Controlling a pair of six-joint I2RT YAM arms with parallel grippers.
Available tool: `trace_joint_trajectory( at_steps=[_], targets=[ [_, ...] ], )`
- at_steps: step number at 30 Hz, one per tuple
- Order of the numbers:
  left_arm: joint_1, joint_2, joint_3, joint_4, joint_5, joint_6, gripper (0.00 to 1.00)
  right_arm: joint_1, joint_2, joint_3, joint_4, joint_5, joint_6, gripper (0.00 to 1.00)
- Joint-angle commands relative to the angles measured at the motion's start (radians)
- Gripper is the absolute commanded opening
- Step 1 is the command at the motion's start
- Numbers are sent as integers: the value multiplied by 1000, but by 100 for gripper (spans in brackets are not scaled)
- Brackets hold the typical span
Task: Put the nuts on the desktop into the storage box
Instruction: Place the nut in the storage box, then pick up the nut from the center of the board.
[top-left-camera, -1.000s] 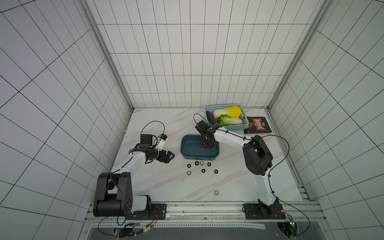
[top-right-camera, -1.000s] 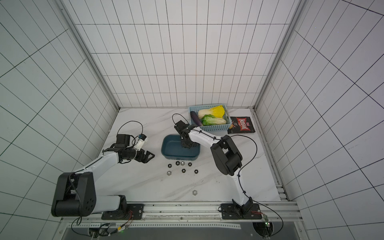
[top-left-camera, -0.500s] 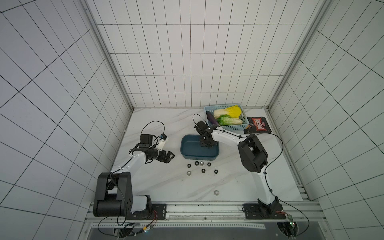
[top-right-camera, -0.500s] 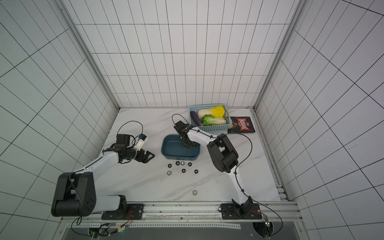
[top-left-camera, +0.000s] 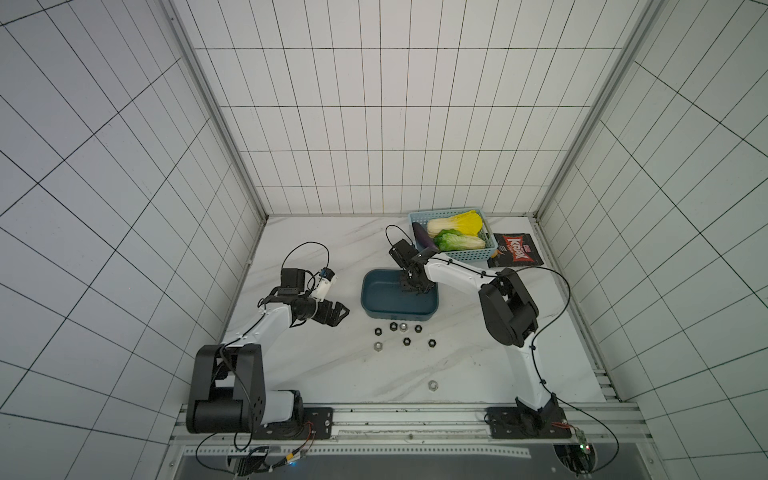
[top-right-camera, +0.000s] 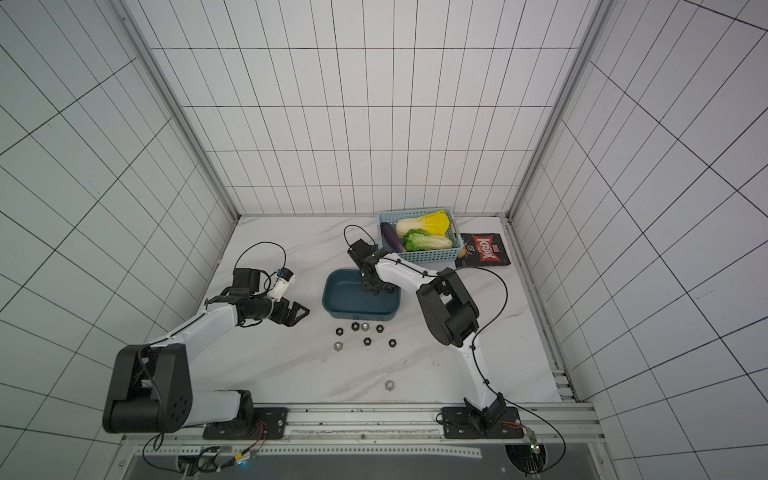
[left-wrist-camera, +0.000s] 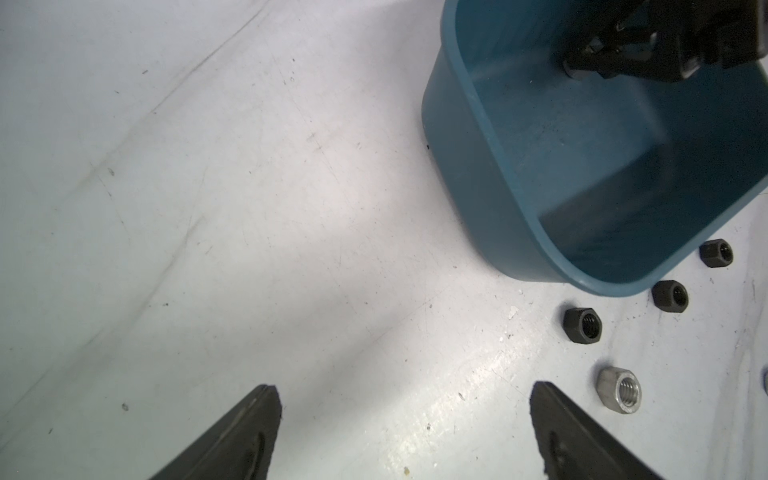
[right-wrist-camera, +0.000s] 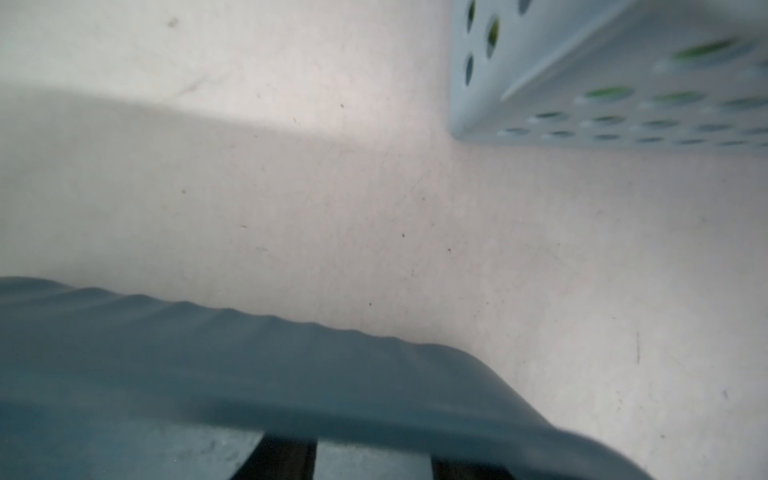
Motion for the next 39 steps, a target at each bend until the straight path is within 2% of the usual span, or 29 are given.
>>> trace_joint_trajectory(
  at_steps=[1,12,20,28,34,39],
  targets=[
    [5,-4,-8,15,8,15,98,11,-115,-23,-15,-7,-8,46],
    [4,-26,11,-14,22,25,97,71,-407,-208,-63,8,-2,49],
    [-13,-63,57,-63,18,48,97,122,-669,-407,-66,-61,-50,99],
    [-145,-89,110,-151,-138,118,97,188,-896,-595,-36,-139,-112,100],
    [-283,-85,173,-296,-216,190,98,243,-1025,-732,19,-199,-185,100],
    [-417,-114,189,-371,-265,225,98,281,-1087,-811,22,-205,-179,99]
  ],
)
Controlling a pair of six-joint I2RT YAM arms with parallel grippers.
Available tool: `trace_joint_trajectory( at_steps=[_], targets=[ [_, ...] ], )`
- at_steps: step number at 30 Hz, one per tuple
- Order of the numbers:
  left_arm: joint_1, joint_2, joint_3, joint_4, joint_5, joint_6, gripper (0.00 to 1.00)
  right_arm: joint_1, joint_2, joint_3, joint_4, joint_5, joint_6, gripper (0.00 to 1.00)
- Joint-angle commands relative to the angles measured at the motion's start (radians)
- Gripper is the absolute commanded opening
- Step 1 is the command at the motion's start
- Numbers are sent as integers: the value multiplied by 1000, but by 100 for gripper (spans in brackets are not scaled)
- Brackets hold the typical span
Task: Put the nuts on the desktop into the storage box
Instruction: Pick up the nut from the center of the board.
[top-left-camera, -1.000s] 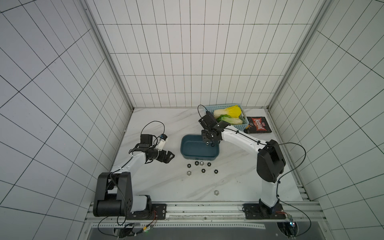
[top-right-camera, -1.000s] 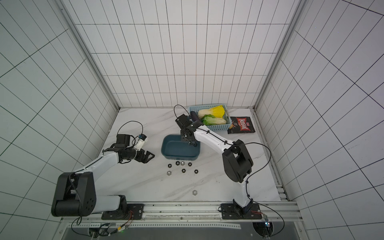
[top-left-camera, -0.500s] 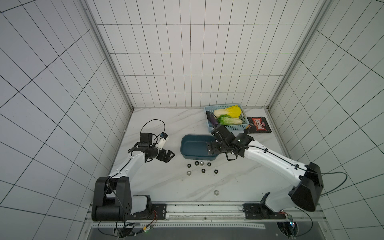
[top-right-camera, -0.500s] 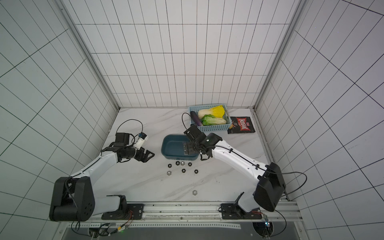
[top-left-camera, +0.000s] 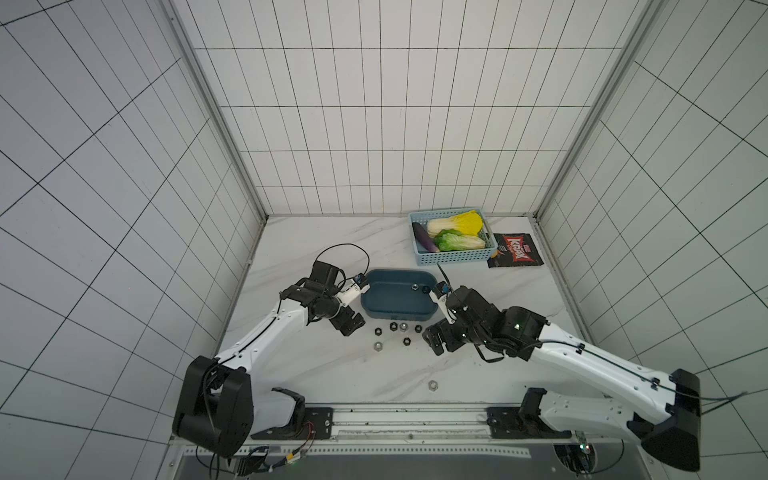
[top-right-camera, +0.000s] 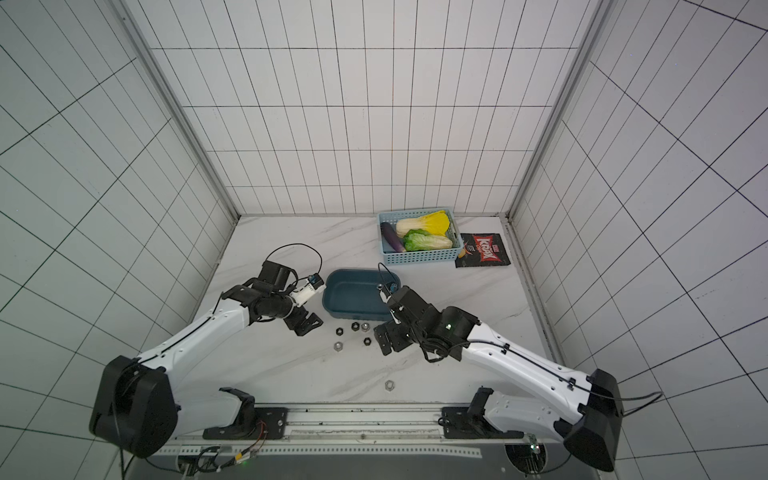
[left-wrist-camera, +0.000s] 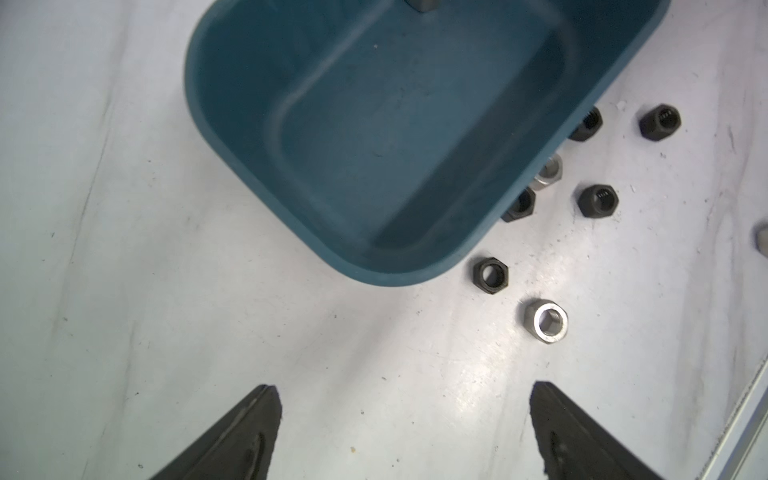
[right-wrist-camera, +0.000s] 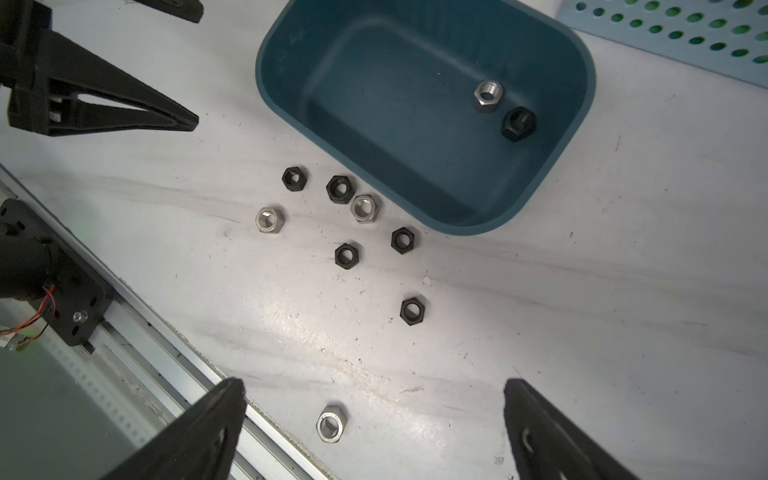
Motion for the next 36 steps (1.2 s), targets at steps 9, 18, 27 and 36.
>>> trace_joint_trajectory(
  at_steps=[9,18,27,36],
  targets=[
    [-252,26,32,-134,-32,59,97,62,-146,-191,110,-13,20,100],
    [-356,131,20,-68,-83,45,94,102,-382,-475,376,-83,-87,100],
    [-372,243,13,11,-97,27,84,137,-470,-611,452,-14,-119,100],
    [-384,296,7,61,-116,17,69,147,-384,-612,477,-27,-126,100]
  ],
)
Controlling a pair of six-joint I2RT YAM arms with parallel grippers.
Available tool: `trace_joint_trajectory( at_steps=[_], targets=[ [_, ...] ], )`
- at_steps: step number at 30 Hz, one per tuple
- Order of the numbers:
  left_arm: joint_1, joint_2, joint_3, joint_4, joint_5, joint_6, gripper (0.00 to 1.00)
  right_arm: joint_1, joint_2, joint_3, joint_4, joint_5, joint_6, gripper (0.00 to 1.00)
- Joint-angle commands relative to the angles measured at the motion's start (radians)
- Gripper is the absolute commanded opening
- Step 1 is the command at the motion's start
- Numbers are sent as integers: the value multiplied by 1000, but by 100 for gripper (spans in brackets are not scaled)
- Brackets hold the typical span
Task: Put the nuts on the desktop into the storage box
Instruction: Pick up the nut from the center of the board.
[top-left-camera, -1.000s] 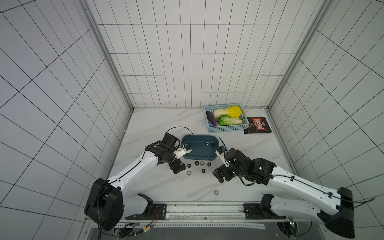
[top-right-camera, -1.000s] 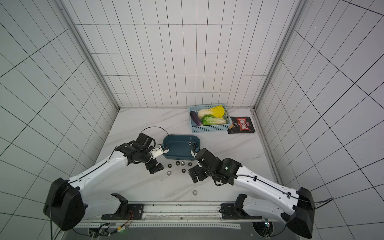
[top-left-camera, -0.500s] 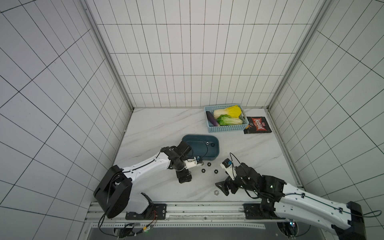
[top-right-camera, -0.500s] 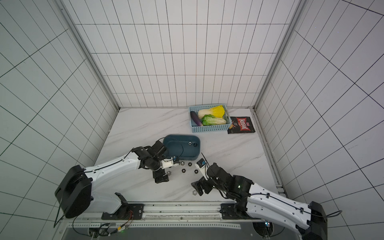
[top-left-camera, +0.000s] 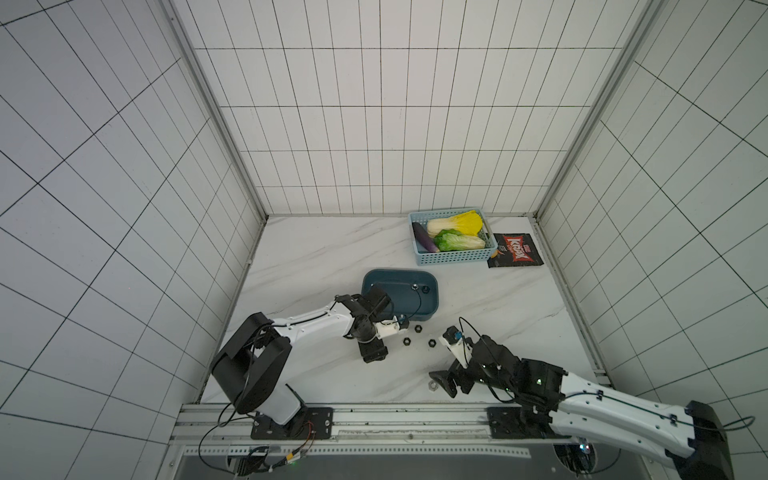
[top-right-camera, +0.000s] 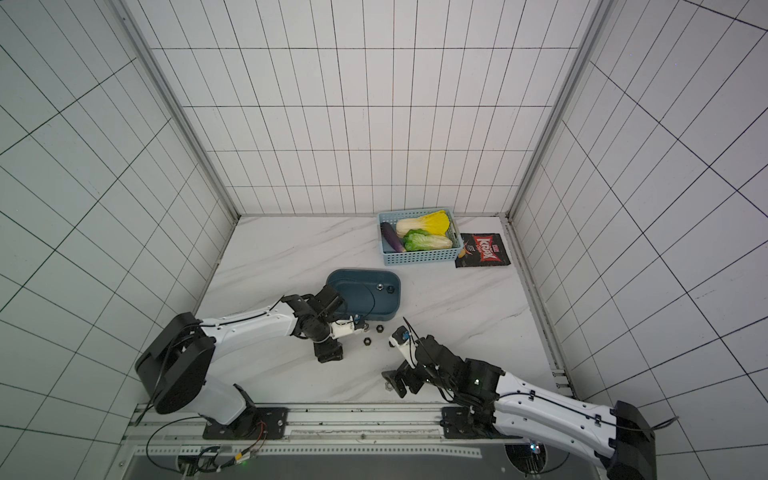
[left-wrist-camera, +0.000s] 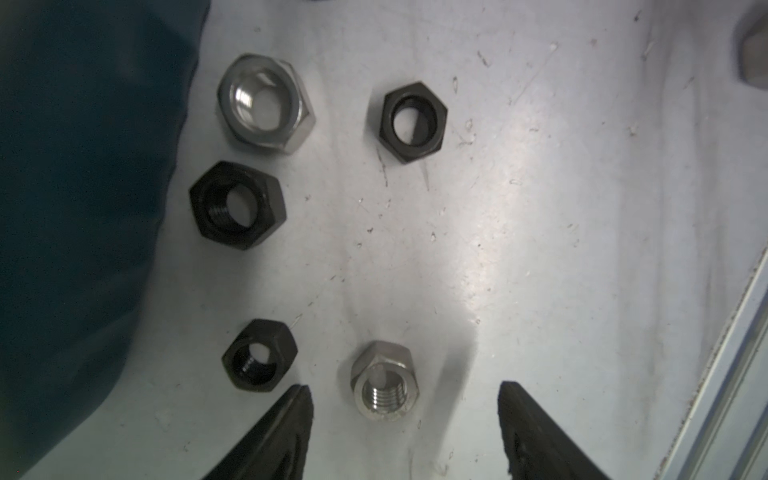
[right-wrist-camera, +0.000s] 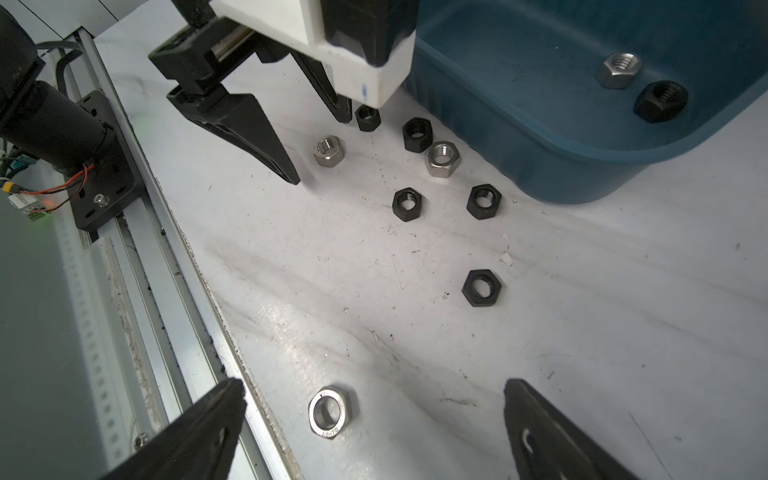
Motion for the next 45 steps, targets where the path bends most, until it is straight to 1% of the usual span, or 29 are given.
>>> trace_joint_trajectory(
  at_steps=[1,2,6,9,13,16,19,26,36,42,45],
  targets=[
    [-8,24,-5,35,-14,1,66,11,19,-18,30,10,-15,100],
    [-10,29,-6,34,-14,1,62,11,19,-20,31,10,-15,99],
    [-20,33,-18,38,-22,4,57,12,4,-29,39,19,-10,100],
    [-25,44,-18,43,-32,3,50,12,-11,-35,38,31,-9,100],
    [-25,59,-17,46,-31,2,46,13,-17,-38,38,37,-7,100],
    [-26,58,-14,50,-32,1,37,13,-15,-38,39,36,-7,100],
    [-25,50,-14,48,-34,0,35,14,-10,-38,41,36,-7,99],
    [-26,13,-12,40,-33,2,24,14,-3,-38,43,41,-6,100],
    [-26,-36,47,-37,-34,0,21,14,6,-29,39,44,-6,100],
    [-26,-67,120,-124,-27,2,20,13,4,6,12,45,-17,100],
    [-26,-79,168,-168,-21,4,18,14,3,40,-2,53,-33,100]
  ],
)
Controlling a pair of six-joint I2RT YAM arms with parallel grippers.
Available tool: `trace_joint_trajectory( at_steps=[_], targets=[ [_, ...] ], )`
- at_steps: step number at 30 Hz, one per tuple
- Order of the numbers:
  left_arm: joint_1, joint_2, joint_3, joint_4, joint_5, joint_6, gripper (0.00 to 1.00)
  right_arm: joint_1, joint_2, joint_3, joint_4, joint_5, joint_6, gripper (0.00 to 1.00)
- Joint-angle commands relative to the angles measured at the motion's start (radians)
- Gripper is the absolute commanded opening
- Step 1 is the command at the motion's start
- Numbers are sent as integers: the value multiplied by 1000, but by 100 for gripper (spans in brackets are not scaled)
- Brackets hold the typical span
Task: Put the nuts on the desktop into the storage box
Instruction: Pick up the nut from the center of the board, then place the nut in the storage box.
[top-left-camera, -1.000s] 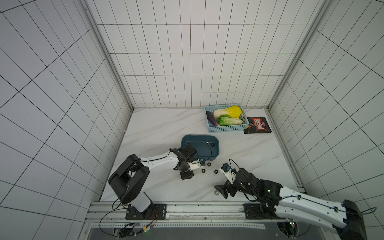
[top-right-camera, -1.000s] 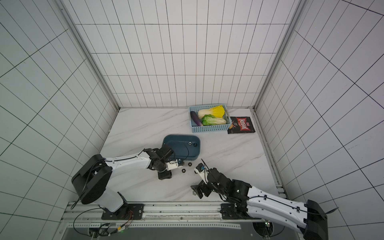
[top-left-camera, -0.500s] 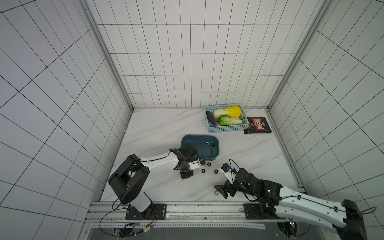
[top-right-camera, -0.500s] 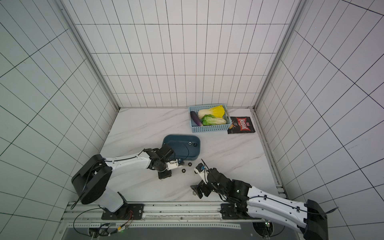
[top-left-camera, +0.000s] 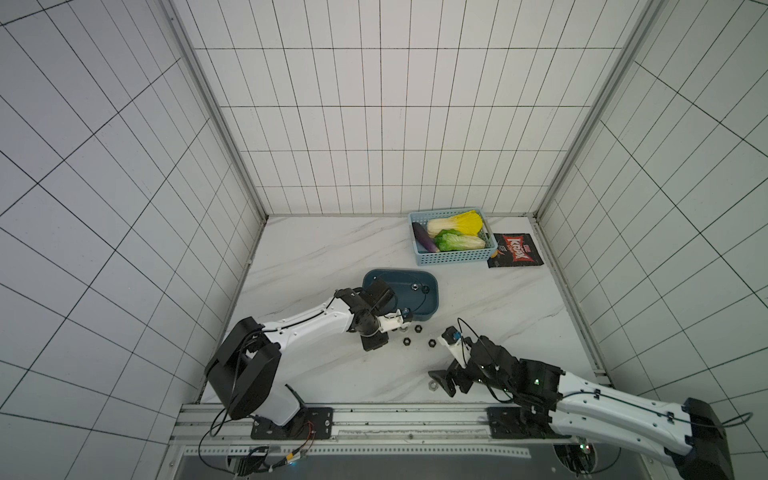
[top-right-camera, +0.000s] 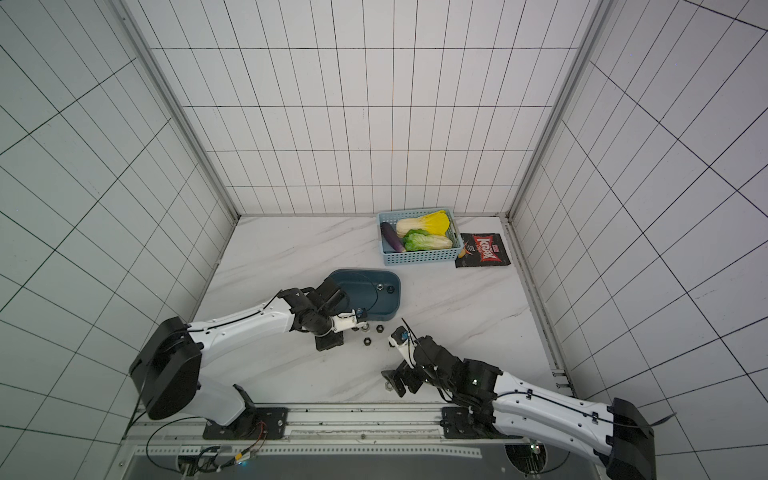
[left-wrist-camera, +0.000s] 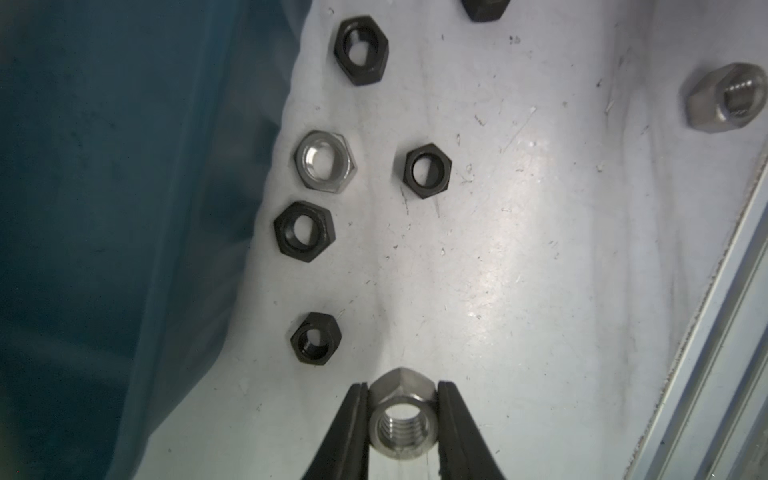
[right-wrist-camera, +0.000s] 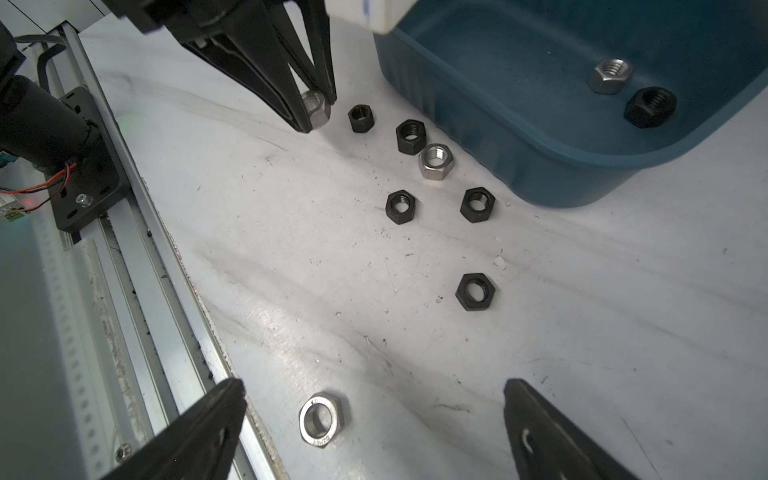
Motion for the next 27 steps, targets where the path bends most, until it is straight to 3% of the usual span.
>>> trace_joint_trajectory(
  at_steps=[1,8,13,20,27],
  targets=[
    [-5,-37,63,-65,16,8,18,7,-1,59,-21,27,-27,100],
    [21,-44,195,-105,-5,19,15,7,23,151,-58,140,-25,100],
    [82,14,294,-91,7,28,13,7,60,216,-81,306,20,99],
    [171,178,426,-18,-28,7,12,7,131,281,-95,501,86,100],
    [221,335,509,37,-69,-41,12,4,241,344,-90,559,141,100]
  ],
)
